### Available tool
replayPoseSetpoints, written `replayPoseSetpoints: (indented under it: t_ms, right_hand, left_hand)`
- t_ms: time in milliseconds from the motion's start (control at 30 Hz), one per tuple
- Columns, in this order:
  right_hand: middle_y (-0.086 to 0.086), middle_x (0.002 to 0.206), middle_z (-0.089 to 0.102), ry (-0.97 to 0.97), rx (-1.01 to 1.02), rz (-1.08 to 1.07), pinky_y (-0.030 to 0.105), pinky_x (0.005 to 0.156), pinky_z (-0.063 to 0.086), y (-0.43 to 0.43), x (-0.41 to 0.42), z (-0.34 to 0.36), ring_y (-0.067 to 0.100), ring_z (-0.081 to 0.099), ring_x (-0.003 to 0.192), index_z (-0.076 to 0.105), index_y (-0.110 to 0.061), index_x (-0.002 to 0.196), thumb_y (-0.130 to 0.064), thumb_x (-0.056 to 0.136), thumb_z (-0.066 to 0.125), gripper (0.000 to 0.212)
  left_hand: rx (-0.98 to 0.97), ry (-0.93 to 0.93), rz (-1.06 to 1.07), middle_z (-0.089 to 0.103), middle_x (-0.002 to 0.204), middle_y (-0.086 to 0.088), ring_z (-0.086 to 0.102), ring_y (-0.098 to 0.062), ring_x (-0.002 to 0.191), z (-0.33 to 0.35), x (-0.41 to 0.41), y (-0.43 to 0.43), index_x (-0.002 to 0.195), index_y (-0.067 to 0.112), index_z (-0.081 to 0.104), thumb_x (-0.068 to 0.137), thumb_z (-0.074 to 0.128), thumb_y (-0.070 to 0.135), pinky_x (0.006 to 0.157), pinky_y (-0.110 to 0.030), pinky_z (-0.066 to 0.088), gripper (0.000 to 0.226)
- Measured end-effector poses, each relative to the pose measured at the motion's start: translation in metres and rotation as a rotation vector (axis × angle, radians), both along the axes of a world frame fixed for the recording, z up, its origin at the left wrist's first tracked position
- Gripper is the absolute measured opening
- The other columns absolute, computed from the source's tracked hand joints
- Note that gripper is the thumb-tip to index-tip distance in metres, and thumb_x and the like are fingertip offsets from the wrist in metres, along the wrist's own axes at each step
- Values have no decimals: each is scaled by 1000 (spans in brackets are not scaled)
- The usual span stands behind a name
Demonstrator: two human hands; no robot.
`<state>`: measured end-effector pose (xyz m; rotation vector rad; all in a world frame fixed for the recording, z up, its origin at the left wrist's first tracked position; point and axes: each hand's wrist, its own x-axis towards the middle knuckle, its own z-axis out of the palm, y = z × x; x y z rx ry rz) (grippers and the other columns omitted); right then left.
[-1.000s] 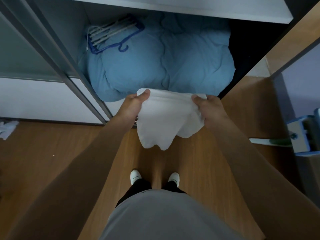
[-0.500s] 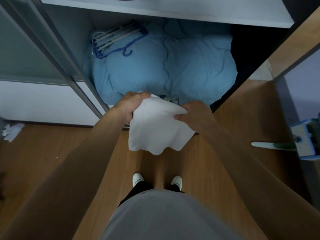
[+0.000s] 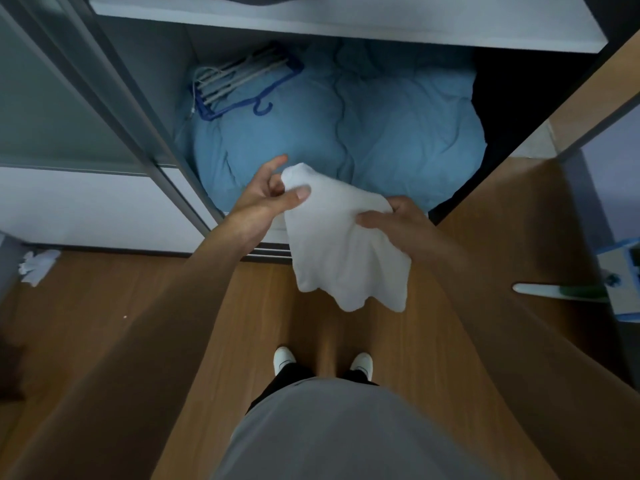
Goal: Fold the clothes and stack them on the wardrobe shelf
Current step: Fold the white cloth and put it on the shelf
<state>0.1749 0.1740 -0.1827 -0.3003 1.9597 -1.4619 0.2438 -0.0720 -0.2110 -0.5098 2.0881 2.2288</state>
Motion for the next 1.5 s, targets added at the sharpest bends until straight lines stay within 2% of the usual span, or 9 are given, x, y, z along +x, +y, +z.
replayPoseSetpoints:
  t_ms: [67, 167, 333, 533, 767, 933, 1133, 1367, 1500]
  right_hand:
    - [-3, 87, 78, -119, -66, -63, 20, 58, 55, 3, -4, 7, 11, 74, 78, 74, -16, 94, -21, 85, 76, 10]
    - [0, 92, 78, -226, -133, -126, 23, 59, 57, 8, -9, 17, 14, 75, 81, 72, -17, 103, -22, 76, 81, 29]
    - [6, 96, 78, -369, -294, -192, 30, 66, 59, 19, -15, 22, 22, 75, 86, 82, -23, 92, -35, 78, 74, 20]
    - [7, 120, 72, -619, -535, -409, 39, 76, 60, 24, -5, 4, 26, 70, 108, 77, -23, 111, -75, 84, 50, 65]
    - [0, 112, 75, -575, -369, -355, 36, 78, 60, 2, 13, -8, 21, 70, 107, 64, -24, 121, -55, 77, 65, 53]
    - [11, 115, 73, -453, -245, -401, 42, 90, 57, -23, 5, -5, 29, 69, 108, 64, -9, 127, -24, 88, 73, 43]
    - [8, 107, 76, -430, -282, -512, 33, 69, 60, -38, -5, -2, 22, 74, 95, 65, -12, 124, -23, 94, 67, 32]
    - [15, 131, 64, -289, -121, -501, 45, 99, 53, -54, -16, -9, 28, 67, 112, 52, -5, 138, -12, 91, 70, 51]
    - [8, 154, 39, -229, -190, -340, 46, 112, 41, -71, -23, 0, 23, 54, 129, 12, -30, 157, 2, 86, 70, 97]
  left_hand:
    - [-15, 13, -87, 43, 151, 6, 39, -5, 138, -8, -4, 2, 148, 39, 31, 71, 86, 42, 110, -26, 38, 94]
    - [-26, -17, -171, 52, 141, 13, 56, -3, 123, -11, -11, 12, 147, 34, 29, 57, 89, 57, 97, -26, 52, 111]
    - [107, -131, -237, 73, 118, 5, 69, -17, 110, -10, -21, 20, 120, 28, 62, 61, 84, 63, 81, -28, 58, 72]
    - [138, -197, 49, 78, 94, 0, 75, -18, 85, 3, -31, 29, 101, 19, 72, 89, 67, 50, 63, -27, 59, 33]
    - [201, -401, 184, 78, 83, 1, 75, -15, 73, 8, -21, 6, 103, 21, 64, 89, 65, 53, 54, -25, 57, 34]
    - [383, -333, 37, 74, 115, 0, 72, -18, 102, -3, 7, -20, 120, 26, 65, 83, 64, 63, 69, -32, 61, 53]
    - [328, -163, -116, 60, 137, -6, 59, -27, 123, -29, 27, -38, 148, 27, 40, 88, 63, 0, 94, -37, 54, 70]
    - [-175, -86, -126, 59, 119, 23, 63, 6, 97, -7, 18, -66, 140, 44, 48, 89, 53, -7, 75, -17, 55, 72]
    - [-450, -177, -281, 49, 134, 10, 50, -13, 116, 6, 12, -89, 148, 43, 31, 91, 60, 6, 97, -25, 43, 74]
